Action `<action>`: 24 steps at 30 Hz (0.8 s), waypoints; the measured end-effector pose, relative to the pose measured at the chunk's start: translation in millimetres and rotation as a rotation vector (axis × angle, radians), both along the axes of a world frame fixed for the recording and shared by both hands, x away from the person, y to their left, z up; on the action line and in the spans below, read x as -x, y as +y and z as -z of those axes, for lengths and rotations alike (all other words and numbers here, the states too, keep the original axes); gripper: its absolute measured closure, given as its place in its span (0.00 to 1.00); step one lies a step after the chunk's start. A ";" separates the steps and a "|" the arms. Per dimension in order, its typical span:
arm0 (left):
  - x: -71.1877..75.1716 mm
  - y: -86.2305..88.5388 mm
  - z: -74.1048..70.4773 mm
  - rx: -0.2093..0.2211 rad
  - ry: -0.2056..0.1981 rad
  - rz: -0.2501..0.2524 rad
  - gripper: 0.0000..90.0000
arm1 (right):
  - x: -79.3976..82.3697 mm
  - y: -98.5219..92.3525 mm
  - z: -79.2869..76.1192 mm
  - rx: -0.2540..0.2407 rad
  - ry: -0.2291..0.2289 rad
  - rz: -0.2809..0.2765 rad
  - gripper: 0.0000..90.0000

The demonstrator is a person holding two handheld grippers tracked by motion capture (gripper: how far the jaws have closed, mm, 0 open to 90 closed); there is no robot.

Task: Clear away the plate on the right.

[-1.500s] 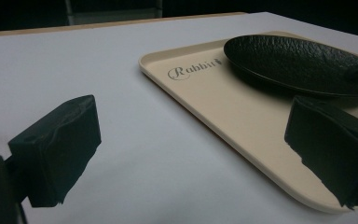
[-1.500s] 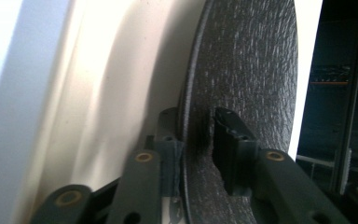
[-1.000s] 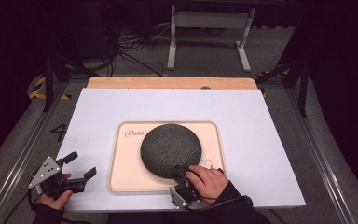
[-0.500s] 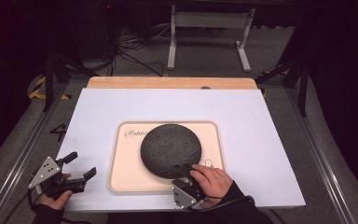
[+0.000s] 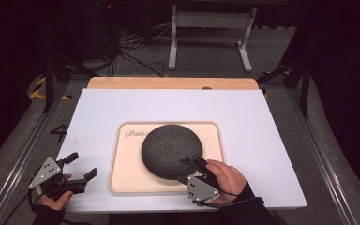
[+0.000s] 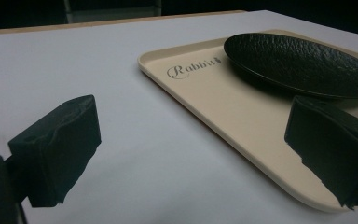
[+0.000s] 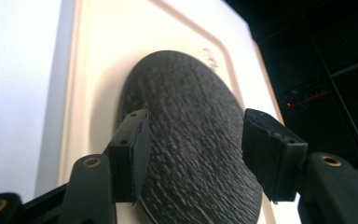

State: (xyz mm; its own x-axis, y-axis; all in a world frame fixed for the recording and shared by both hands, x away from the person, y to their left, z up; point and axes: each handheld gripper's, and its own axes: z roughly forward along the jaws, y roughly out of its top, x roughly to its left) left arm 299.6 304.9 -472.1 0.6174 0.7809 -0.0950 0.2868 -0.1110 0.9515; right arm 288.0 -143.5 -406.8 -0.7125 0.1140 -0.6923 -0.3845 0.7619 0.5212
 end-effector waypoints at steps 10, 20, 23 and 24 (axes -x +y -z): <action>0.0 0.1 0.0 -0.001 -0.002 0.001 0.05 | -9.2 -30.9 -12.4 -0.197 0.049 0.098 0.38; 0.1 0.1 0.0 0.002 -0.001 0.003 0.05 | -18.7 -66.1 -20.7 -0.409 0.131 0.163 0.33; 0.1 0.4 0.0 0.000 -0.001 0.004 0.05 | -21.0 -76.4 -22.1 -0.454 0.147 0.181 0.32; 0.1 0.4 0.0 0.000 -0.001 0.004 0.05 | -21.6 -79.4 -22.3 -0.465 0.152 0.186 0.32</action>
State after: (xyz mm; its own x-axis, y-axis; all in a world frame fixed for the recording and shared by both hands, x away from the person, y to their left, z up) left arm 299.5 305.2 -472.1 0.6207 0.7784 -0.0941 0.2850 -0.1122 0.9519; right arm 309.6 -222.9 -384.5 -0.7394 0.5190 -0.4289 -0.1589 0.4845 0.8602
